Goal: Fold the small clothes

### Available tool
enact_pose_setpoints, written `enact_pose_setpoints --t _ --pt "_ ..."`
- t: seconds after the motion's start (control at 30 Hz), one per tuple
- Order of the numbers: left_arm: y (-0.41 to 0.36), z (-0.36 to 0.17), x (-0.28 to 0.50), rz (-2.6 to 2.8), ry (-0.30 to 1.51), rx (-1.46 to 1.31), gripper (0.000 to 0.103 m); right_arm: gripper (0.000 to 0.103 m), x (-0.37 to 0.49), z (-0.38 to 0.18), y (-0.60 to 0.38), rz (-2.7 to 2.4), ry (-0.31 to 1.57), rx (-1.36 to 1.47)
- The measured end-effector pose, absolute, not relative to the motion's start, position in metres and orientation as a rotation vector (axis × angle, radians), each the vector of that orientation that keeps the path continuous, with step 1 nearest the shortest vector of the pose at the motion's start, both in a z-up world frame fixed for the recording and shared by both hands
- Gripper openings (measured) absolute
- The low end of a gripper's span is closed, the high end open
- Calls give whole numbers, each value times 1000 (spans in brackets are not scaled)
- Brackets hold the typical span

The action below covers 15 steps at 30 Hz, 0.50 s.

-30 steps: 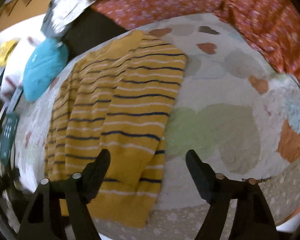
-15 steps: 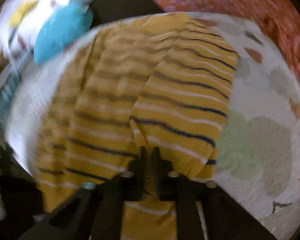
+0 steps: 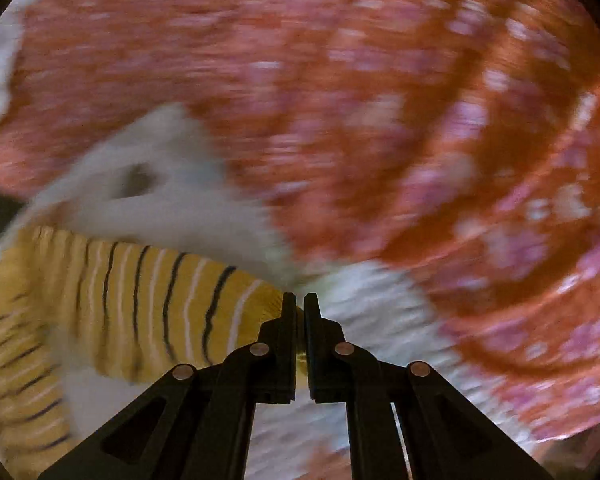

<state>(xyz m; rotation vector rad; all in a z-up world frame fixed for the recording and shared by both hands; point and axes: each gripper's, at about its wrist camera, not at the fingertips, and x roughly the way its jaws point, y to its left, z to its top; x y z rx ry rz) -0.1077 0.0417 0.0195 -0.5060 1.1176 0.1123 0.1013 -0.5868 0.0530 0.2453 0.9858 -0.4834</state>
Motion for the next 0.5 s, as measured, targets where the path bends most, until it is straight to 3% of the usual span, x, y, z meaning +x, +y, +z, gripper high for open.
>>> enact_pose_setpoints --t 0.1,0.17,0.2,0.23,0.5 --pt "42 19 -108 115 1119 -506 83 8 95 51 -604 -612 984 257" --pt "41 20 -108 115 1117 -507 83 26 85 56 -605 -580 979 285" --pt "42 20 -109 120 1114 -505 83 40 81 59 -598 -558 974 288" --pt "42 21 -109 124 1110 -501 83 45 75 65 -588 -526 959 287" --pt "104 41 -98 234 1004 -595 83 45 46 90 -403 127 992 233"
